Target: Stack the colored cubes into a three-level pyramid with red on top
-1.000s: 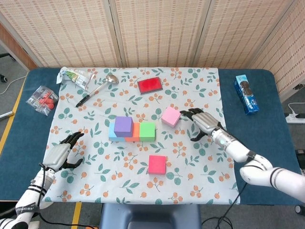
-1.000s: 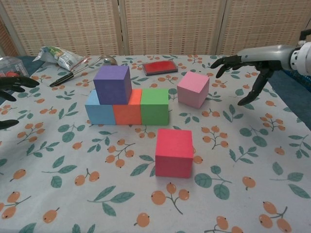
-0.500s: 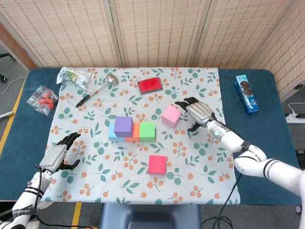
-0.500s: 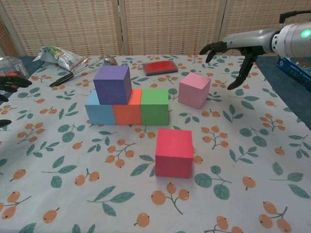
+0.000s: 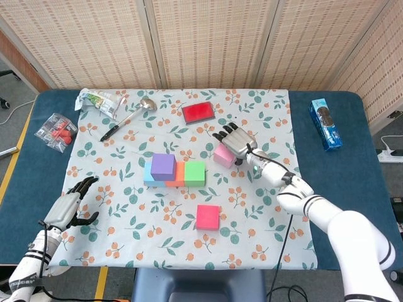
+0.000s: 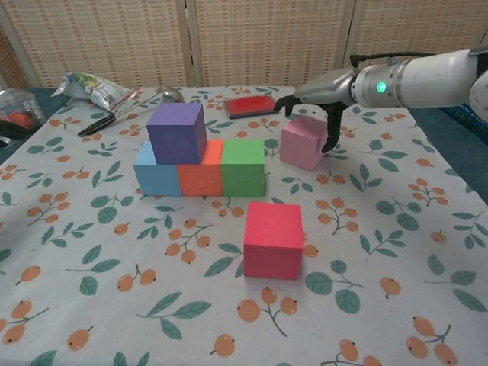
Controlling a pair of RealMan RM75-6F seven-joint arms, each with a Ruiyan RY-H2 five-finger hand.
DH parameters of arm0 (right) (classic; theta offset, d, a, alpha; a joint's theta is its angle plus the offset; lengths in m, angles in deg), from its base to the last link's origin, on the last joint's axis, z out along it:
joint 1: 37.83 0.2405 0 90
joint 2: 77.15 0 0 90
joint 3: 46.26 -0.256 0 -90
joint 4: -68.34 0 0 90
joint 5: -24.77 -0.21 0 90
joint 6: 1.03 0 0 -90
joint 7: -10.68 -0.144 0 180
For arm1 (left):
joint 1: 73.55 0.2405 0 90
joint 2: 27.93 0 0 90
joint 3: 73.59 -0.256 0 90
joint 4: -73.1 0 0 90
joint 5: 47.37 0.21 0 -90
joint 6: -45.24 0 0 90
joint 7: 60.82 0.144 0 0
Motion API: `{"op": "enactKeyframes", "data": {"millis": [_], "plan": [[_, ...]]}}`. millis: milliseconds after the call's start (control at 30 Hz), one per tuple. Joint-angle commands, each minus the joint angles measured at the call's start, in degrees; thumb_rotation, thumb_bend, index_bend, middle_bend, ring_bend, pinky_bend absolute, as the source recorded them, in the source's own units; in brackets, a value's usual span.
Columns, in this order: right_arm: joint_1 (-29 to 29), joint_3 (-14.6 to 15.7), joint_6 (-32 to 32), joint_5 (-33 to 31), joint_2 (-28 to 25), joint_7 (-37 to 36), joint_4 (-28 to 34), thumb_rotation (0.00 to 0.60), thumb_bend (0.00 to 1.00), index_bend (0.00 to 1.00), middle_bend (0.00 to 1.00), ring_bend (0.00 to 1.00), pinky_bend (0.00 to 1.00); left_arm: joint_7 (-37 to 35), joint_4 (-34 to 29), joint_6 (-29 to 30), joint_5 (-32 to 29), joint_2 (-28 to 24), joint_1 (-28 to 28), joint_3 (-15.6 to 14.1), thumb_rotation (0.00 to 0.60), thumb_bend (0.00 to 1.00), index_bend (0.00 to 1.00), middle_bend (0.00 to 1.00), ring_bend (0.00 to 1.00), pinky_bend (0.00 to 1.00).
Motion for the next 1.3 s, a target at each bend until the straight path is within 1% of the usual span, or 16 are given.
{"op": "enactKeyframes", "data": {"millis": [33, 100, 167, 300, 367, 500, 600, 667, 767, 833, 933, 1000, 1033, 1133, 1200, 1300], "plan": [[0.70, 0.74, -0.23, 0.96, 1.40, -0.58, -1.75, 0.600, 0.00, 0.11, 0.12, 0.00, 0.00, -0.11, 0.00, 0.01, 0.06, -0.08, 0.08, 0.00, 0.600, 0.37, 0.00, 0.00, 0.00, 0.13], [0.95, 1.21, -0.03, 1.56, 2.83, -1.96, -3.67, 0.600, 0.01, 0.26, 0.13, 0.00, 0.00, -0.37, -0.09, 0.15, 0.23, -0.28, 0.29, -0.01, 0.600, 0.37, 0.00, 0.00, 0.00, 0.13], [0.66, 1.39, 0.45, 1.63, 3.22, -3.47, -4.67, 0.600, 0.02, 0.34, 0.18, 0.00, 0.00, -0.71, -0.31, 0.45, 0.61, -0.58, 0.61, -0.07, 0.600, 0.37, 0.00, 0.00, 0.00, 0.13], [-0.60, 0.97, 2.36, 0.95, 0.92, -4.79, -2.31, 0.600, 0.03, 0.38, 0.28, 0.00, 0.00, -1.15, -0.31, 0.49, 1.39, -0.67, 0.79, -0.14, 0.600, 0.37, 0.00, 0.00, 0.00, 0.13], [-1.81, -0.19, 3.10, -1.01, -1.36, -4.11, 1.21, 0.600, 0.03, 0.40, 0.32, 0.01, 0.00, -1.44, -0.19, 0.50, 1.77, -0.61, 0.84, -0.10, 0.600, 0.37, 0.00, 0.00, 0.00, 0.13], [-4.47, -2.77, 3.67, -7.43, -6.99, 2.58, 11.23, 0.600, 0.03, 0.41, 0.36, 0.05, 0.00, -1.88, 0.30, 0.32, 2.43, -0.36, 0.80, -0.08, 0.600, 0.37, 0.00, 0.00, 0.00, 0.13], [-6.41, -3.99, 4.02, -15.71, -10.97, 11.19, 19.29, 0.600, 0.03, 0.38, 0.36, 0.05, 0.00, -2.31, 0.76, 0.03, 2.82, -0.10, 0.75, -0.11, 0.600, 0.36, 0.00, 0.00, 0.00, 0.13], [-7.04, -3.87, 4.36, -23.47, -12.84, 17.52, 24.01, 0.600, 0.03, 0.34, 0.36, 0.05, 0.00, -2.68, 1.07, -0.12, 3.08, 0.06, 0.75, -0.11, 0.600, 0.36, 0.00, 0.00, 0.00, 0.13], [-6.45, -1.82, 6.69, -35.61, -14.02, 26.61, 29.36, 0.600, 0.03, 0.28, 0.36, 0.05, 0.00, -3.25, 1.51, -0.31, 3.54, 0.22, 0.78, -0.17, 0.600, 0.37, 0.00, 0.00, 0.00, 0.13], [-5.50, 0.07, 10.01, -43.07, -13.82, 32.39, 32.59, 0.600, 0.03, 0.24, 0.36, 0.05, 0.00, -3.73, 1.84, -0.47, 3.81, 0.28, 0.82, -0.21, 0.600, 0.36, 0.00, 0.00, 0.00, 0.13], [-4.10, 2.13, 14.07, -51.13, -13.30, 38.45, 36.29, 0.600, 0.03, 0.12, 0.36, 0.05, 0.00, -4.31, 2.36, -0.74, 4.05, 0.30, 0.82, -0.22, 0.600, 0.36, 0.00, 0.00, 0.00, 0.13], [-3.54, 2.88, 15.92, -54.46, -13.12, 40.67, 38.14, 0.600, 0.03, 0.04, 0.33, 0.03, 0.00, -4.68, 2.60, -0.81, 4.26, 0.30, 0.85, -0.21, 0.600, 0.36, 0.00, 0.00, 0.00, 0.13], [-3.46, 3.04, 16.45, -55.23, -13.13, 41.14, 38.81, 0.600, 0.03, 0.01, 0.29, 0.01, 0.00, -4.79, 2.67, -0.83, 4.35, 0.30, 0.87, -0.22, 0.600, 0.36, 0.00, 0.00, 0.00, 0.13], [-3.94, 3.07, 17.20, -54.65, -13.93, 40.76, 40.77, 0.600, 0.03, 0.00, 0.20, 0.00, 0.00, -5.03, 2.72, -0.77, 4.65, 0.24, 0.96, -0.24, 0.600, 0.36, 0.00, 0.00, 0.00, 0.13], [-4.91, 2.77, 17.39, -51.58, -14.88, 39.12, 41.72, 0.600, 0.03, 0.00, 0.17, 0.00, 0.00, -5.04, 2.61, -0.67, 4.83, 0.16, 1.03, -0.29, 0.600, 0.36, 0.00, 0.00, 0.00, 0.13], [-7.01, 2.47, 16.60, -44.47, -17.15, 35.19, 43.00, 0.600, 0.03, 0.00, 0.13, 0.00, 0.00, -4.94, 2.26, -0.40, 4.97, 0.07, 1.20, -0.33, 0.600, 0.36, 0.00, 0.00, 0.00, 0.13]]}}
